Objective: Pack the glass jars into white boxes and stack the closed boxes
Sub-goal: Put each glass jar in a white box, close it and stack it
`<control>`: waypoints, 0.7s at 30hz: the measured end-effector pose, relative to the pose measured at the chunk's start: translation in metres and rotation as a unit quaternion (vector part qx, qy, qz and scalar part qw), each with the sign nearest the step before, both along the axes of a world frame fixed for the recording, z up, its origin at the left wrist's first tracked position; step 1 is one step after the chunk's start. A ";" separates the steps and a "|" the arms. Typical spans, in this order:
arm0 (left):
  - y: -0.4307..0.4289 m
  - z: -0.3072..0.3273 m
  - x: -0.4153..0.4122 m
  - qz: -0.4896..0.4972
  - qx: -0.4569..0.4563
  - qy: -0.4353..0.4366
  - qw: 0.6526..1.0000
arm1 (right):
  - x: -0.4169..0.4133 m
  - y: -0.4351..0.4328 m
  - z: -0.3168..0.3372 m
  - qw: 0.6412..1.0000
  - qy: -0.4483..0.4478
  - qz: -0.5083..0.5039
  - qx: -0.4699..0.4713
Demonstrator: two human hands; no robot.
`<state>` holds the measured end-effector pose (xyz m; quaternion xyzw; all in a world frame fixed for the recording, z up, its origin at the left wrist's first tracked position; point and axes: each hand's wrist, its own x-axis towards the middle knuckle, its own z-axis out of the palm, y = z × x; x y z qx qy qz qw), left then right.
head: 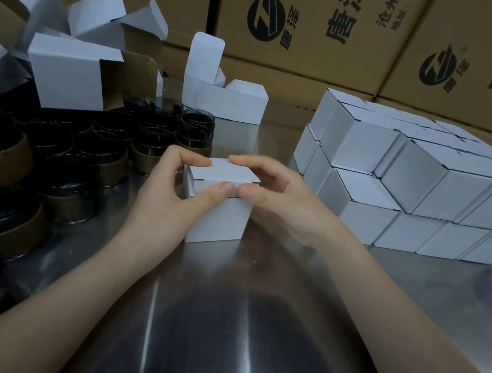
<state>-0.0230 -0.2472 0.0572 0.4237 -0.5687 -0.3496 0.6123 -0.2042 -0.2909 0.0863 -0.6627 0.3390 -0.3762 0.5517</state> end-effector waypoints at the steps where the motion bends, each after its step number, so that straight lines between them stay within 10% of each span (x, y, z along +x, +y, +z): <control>1: 0.000 0.000 0.000 -0.002 0.000 0.001 1.000 | 0.000 0.001 0.000 1.000 0.009 -0.001 -0.002; 21: -0.001 -0.002 -0.001 -0.022 0.036 0.030 0.999 | 0.001 0.003 0.007 0.998 0.058 -0.004 0.030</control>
